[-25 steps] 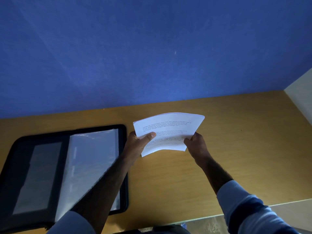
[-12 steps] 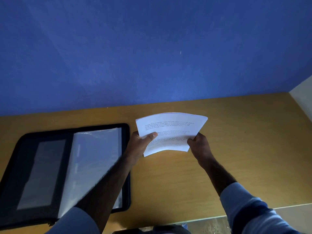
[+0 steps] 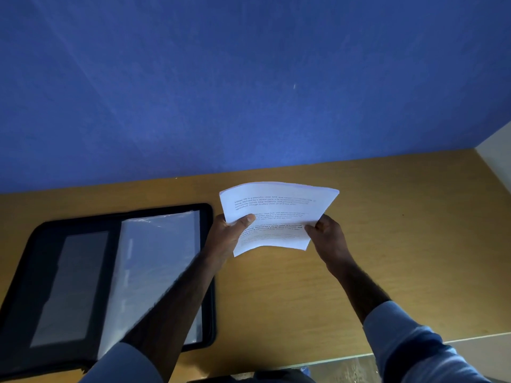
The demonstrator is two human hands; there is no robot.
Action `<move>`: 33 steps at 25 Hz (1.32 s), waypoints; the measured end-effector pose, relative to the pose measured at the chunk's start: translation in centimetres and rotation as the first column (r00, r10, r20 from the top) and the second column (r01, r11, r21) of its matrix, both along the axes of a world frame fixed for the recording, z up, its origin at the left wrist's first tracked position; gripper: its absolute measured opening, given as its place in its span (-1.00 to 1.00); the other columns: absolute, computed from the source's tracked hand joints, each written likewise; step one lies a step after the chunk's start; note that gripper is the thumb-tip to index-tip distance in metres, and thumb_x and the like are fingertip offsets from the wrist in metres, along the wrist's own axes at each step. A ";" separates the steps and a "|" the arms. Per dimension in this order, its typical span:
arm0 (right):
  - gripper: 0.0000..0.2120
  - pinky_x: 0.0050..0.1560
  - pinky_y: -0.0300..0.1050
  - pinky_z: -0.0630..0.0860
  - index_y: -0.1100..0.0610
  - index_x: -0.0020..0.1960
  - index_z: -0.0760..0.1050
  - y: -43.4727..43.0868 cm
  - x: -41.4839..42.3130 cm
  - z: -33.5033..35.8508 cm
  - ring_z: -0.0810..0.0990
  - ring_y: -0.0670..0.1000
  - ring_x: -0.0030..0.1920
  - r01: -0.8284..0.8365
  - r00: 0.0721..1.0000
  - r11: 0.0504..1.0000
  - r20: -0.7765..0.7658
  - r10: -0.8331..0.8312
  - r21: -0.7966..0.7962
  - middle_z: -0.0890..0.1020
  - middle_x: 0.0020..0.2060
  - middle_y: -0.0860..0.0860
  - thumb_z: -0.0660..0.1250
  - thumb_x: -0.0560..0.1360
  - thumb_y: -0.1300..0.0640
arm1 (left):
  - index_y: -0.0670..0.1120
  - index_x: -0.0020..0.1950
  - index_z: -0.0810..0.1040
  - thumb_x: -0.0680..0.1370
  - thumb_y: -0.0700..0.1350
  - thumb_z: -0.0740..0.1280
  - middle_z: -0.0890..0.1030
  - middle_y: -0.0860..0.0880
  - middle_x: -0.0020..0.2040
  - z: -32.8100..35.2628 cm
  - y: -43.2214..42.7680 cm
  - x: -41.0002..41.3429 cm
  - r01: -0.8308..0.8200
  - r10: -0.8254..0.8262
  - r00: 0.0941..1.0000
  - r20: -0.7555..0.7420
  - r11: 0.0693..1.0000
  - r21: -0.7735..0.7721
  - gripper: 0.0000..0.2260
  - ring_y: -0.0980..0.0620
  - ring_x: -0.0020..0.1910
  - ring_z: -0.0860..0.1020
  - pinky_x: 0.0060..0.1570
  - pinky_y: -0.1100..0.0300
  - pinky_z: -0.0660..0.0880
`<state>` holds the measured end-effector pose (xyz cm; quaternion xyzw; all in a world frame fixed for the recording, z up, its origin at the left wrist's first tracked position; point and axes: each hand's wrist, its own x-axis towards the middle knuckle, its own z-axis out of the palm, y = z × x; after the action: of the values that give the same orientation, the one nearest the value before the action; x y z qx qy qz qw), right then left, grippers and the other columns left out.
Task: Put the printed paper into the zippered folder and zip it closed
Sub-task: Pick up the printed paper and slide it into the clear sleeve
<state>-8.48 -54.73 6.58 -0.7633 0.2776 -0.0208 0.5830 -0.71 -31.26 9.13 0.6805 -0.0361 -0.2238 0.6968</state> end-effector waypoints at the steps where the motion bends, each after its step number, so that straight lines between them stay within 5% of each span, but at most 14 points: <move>1: -0.77 -0.13 -0.11 0.58 -0.05 -0.05 0.62 -0.1 0.0 -0.1 0.68 -0.05 -0.09 0.001 1.000 1.000 0.007 -0.001 0.002 0.74 -0.10 -0.09 0.31 0.53 0.27 | 0.16 0.15 0.68 0.54 -0.05 0.43 0.71 0.04 0.17 0.1 0.4 0.2 -0.010 0.010 1.000 -0.005 1.000 -0.016 -0.79 0.01 0.15 0.68 0.18 -0.04 0.59; 6: -0.88 -0.15 -0.04 0.50 0.15 -0.10 0.63 1.7 1.4 0.3 0.58 0.02 -0.23 -0.054 0.998 0.999 0.038 0.054 -0.006 0.72 -0.17 0.11 0.37 0.55 0.30 | -0.02 0.22 0.67 0.56 -0.16 0.42 0.70 -0.03 0.18 0.6 3.2 1.4 -0.100 0.097 0.994 -0.044 0.993 -0.063 -0.76 -0.03 0.18 0.67 0.18 0.01 0.56; 9: -0.85 -0.23 -0.08 0.42 0.19 -0.13 0.63 4.5 3.2 1.2 0.49 0.02 -0.28 -0.093 0.995 0.995 0.031 0.092 0.034 0.67 -0.25 0.10 0.35 0.55 0.36 | -0.07 0.28 0.63 0.56 -0.06 0.41 0.69 -0.03 0.22 0.5 6.5 3.1 -0.086 0.084 0.995 -0.063 0.996 -0.034 -0.70 -0.03 0.24 0.64 0.25 0.00 0.53; 13: -0.89 -0.21 -0.06 0.42 0.24 -0.09 0.63 8.2 6.6 2.1 0.50 0.05 -0.27 -0.109 0.994 0.994 -0.008 0.109 0.008 0.68 -0.22 0.16 0.34 0.54 0.36 | -0.07 0.16 0.65 0.61 0.10 0.30 0.72 -0.05 0.11 -1.8 13.2 6.5 -0.141 0.147 0.989 -0.016 0.970 0.197 -0.70 -0.05 0.11 0.68 0.16 -0.03 0.58; 16: -0.88 -0.24 -0.11 0.38 0.20 -0.15 0.62 10.8 9.4 2.8 0.45 -0.01 -0.33 -0.104 0.995 0.992 -0.016 0.103 -0.069 0.64 -0.28 0.09 0.36 0.52 0.34 | -0.08 0.27 0.61 0.61 -0.06 0.32 0.65 -0.08 0.25 -5.7 19.5 9.4 -0.135 -0.034 0.976 0.217 0.687 0.714 -0.74 -0.09 0.25 0.60 0.22 0.11 0.49; 19: -0.86 -0.29 -0.17 0.42 0.15 -0.19 0.61 13.5 13.0 3.5 0.48 -0.06 -0.34 -0.112 0.994 0.977 -0.024 0.110 -0.182 0.66 -0.30 0.03 0.37 0.51 0.30 | -0.03 0.42 0.50 0.57 -0.10 0.36 0.50 -0.09 0.40 -9.0 24.6 11.7 -0.118 -0.283 0.928 0.242 0.392 0.912 -0.60 -0.16 0.33 0.50 0.30 0.02 0.46; 24: -0.93 -0.10 0.12 0.58 0.22 -0.10 0.61 17.7 18.1 4.5 0.55 0.06 -0.22 -0.154 0.988 0.887 -0.044 0.150 -0.436 0.70 -0.15 0.20 0.38 0.49 0.22 | 0.01 0.42 0.49 0.55 -0.06 0.38 0.52 -0.08 0.31 -10.8 27.1 13.4 -0.163 -0.393 0.874 0.288 0.321 0.933 -0.58 -0.17 0.25 0.48 0.19 -0.02 0.48; 33: -0.89 -0.18 -0.01 0.46 0.30 -0.12 0.54 22.5 23.8 7.8 0.51 0.05 -0.20 -0.153 0.980 0.810 0.016 0.196 -0.566 0.65 -0.15 0.24 0.35 0.51 0.23 | -0.07 -0.05 0.54 0.52 -0.13 0.30 0.57 -0.08 -0.01 -9.9 27.4 14.7 -0.172 -0.541 0.780 0.315 0.299 0.939 -0.95 -0.16 0.06 0.52 0.00 0.00 0.38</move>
<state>15.32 -32.25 14.38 -0.9218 0.1662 -0.0760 0.3418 14.01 -3.81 -0.75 0.9747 -0.1962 -0.0645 0.0859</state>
